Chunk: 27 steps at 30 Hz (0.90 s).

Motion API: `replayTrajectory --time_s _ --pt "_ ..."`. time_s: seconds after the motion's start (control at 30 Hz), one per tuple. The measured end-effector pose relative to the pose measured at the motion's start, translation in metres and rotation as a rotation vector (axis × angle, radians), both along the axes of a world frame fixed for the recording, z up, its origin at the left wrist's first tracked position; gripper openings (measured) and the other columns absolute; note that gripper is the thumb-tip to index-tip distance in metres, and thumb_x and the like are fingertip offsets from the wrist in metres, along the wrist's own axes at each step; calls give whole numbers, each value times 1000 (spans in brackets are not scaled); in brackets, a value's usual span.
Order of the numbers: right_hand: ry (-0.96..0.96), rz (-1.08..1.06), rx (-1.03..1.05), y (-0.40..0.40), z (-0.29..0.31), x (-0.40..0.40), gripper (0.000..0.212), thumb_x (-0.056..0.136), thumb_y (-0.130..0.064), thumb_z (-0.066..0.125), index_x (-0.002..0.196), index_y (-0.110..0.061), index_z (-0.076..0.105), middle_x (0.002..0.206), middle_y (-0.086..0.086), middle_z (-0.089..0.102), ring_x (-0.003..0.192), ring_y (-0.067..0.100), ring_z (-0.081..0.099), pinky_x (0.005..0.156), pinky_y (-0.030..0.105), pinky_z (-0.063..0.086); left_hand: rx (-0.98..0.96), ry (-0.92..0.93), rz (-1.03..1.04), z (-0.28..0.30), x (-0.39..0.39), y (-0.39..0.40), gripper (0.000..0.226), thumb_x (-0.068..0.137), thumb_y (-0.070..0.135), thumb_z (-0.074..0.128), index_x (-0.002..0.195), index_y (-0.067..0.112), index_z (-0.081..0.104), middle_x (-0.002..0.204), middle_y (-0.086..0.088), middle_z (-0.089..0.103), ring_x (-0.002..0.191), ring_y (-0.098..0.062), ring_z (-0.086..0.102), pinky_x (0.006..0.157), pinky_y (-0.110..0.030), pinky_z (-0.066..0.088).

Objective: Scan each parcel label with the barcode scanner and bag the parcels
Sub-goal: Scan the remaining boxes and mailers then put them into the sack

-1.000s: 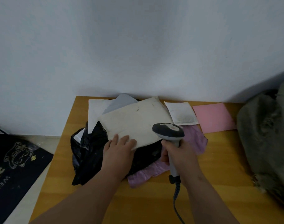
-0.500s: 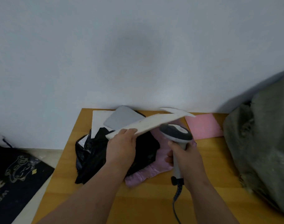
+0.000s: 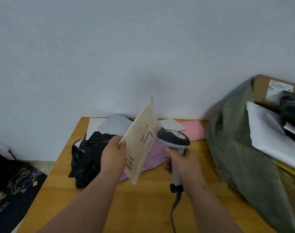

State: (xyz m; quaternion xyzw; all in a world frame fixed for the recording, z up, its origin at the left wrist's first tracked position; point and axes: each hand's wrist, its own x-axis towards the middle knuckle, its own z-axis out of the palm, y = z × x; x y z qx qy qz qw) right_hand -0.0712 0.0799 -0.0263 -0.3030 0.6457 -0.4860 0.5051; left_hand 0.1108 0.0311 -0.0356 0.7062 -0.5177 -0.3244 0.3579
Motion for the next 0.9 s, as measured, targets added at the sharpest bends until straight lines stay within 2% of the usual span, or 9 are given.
replayTrajectory --time_s 0.1,0.2,0.3,0.37,0.47,0.53,0.7,0.83,0.9 --pt "4 33 0 11 3 -7 18 93 -20 66 96 -2 65 69 9 64 59 17 62 48 19 52 47 29 -8 0 -3 14 17 102 24 43 102 30 60 86 4 65 78 -17 63 62 -33 52" --pt "23 48 7 20 3 -10 19 92 -22 67 96 -4 65 65 6 63 58 17 63 54 26 53 68 71 11 0 -4 23 19 102 24 45 94 32 61 86 1 66 79 -21 65 66 -40 57" --pt "16 48 27 27 4 -12 16 92 -22 66 87 -7 64 60 2 62 56 17 63 56 29 53 77 175 57 1 -4 28 19 102 21 46 93 27 62 87 -5 67 79 -27 65 68 -45 58" --pt "8 36 42 30 7 -12 16 92 -22 66 83 -10 63 58 1 61 56 17 63 56 30 52 77 235 57 4 -4 28 20 102 19 46 94 24 63 89 -8 66 77 -26 63 62 -40 55" --pt "-13 -3 76 31 9 -12 16 92 -24 66 88 -9 64 63 3 63 57 17 64 58 31 54 107 336 37 8 -6 27 20 103 16 45 96 19 63 91 -12 65 72 -23 60 42 -24 48" --pt "-60 -41 100 30 9 -12 16 92 -23 64 92 -6 64 65 5 63 61 21 64 61 34 54 146 377 34 7 -4 26 18 104 15 43 101 17 62 91 -13 64 71 -25 60 36 -20 45" --pt "-135 -92 143 29 7 -5 16 92 -19 64 82 -6 64 60 7 61 62 25 61 62 35 52 170 320 11 -6 10 23 20 103 18 45 96 23 63 92 -13 67 79 -35 67 50 -35 53" --pt "-213 -119 166 31 -5 1 18 92 -23 64 86 -5 63 62 8 62 58 25 61 58 35 51 198 328 1 -13 19 24 21 102 20 45 93 25 64 93 -13 68 85 -38 68 66 -54 59" --pt "-265 -140 186 30 -9 3 20 92 -24 65 89 -5 64 64 10 63 57 24 60 58 34 50 198 342 4 -15 23 24 22 102 19 46 91 25 64 94 -12 68 87 -40 67 69 -58 58"
